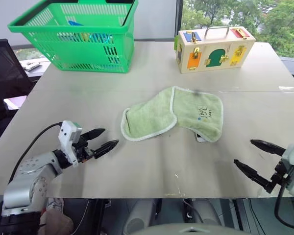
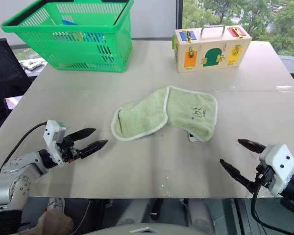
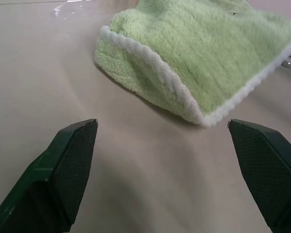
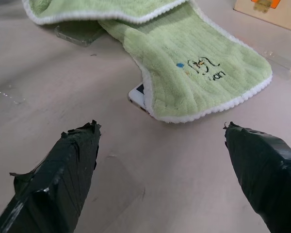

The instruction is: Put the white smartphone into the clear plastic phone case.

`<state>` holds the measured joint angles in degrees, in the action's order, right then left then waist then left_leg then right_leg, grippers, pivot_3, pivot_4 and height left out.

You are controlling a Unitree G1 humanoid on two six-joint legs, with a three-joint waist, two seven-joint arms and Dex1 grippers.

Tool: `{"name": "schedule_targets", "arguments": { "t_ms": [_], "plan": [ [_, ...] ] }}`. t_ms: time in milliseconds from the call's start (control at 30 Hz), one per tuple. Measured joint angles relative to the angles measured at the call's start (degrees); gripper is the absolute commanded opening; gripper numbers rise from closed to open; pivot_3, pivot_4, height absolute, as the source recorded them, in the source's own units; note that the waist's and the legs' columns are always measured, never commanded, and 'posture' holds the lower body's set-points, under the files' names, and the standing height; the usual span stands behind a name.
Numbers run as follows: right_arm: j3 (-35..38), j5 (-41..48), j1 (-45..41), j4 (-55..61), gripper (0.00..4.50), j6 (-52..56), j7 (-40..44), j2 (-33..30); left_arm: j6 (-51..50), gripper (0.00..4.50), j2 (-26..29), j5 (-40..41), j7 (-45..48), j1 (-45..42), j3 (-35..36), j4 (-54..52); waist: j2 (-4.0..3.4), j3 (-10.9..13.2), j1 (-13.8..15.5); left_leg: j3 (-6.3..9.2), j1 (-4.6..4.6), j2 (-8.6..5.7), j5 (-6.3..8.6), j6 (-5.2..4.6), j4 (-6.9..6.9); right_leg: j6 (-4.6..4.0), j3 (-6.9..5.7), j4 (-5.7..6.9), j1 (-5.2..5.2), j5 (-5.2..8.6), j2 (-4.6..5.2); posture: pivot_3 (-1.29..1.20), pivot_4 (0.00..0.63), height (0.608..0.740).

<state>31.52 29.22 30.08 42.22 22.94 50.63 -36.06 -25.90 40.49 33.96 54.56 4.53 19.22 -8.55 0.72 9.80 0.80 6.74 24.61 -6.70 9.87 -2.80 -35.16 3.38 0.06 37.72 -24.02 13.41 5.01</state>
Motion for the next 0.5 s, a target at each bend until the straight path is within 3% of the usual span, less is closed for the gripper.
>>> {"name": "schedule_targets", "arguments": {
  "t_ms": [100,267,500],
  "plan": [
    [-1.7,-0.8,-1.9,0.0,4.46,0.5,-2.0,-0.3,0.1,4.5,0.0,0.0,0.4,-1.5,-0.3,0.2,0.04,0.0,0.0,0.02,0.01,0.0,0.01,-0.01,0.01,0.0,-0.06,-0.02,0.0,0.0,0.0,0.0,0.15,0.74],
    [-9.7,-1.1,-9.7,4.9,4.46,5.1,-7.7,-1.7,1.5,4.5,-0.2,-0.6,1.0,-12.0,-5.1,-2.9,0.0,0.0,0.2,0.02,0.03,0.0,0.0,-0.01,-0.03,0.0,-0.21,-0.01,0.02,-0.01,0.13,0.0,0.15,0.74],
    [-12.1,-1.1,-9.3,6.4,4.46,6.1,-9.2,-2.9,4.1,4.5,-0.3,-12.9,1.2,-26.4,-21.7,0.9,0.01,0.0,0.3,0.01,0.1,-0.05,0.03,-0.07,-0.02,-0.2,-0.3,-0.16,0.04,-0.16,0.12,0.0,0.15,0.74]
  ]
}}
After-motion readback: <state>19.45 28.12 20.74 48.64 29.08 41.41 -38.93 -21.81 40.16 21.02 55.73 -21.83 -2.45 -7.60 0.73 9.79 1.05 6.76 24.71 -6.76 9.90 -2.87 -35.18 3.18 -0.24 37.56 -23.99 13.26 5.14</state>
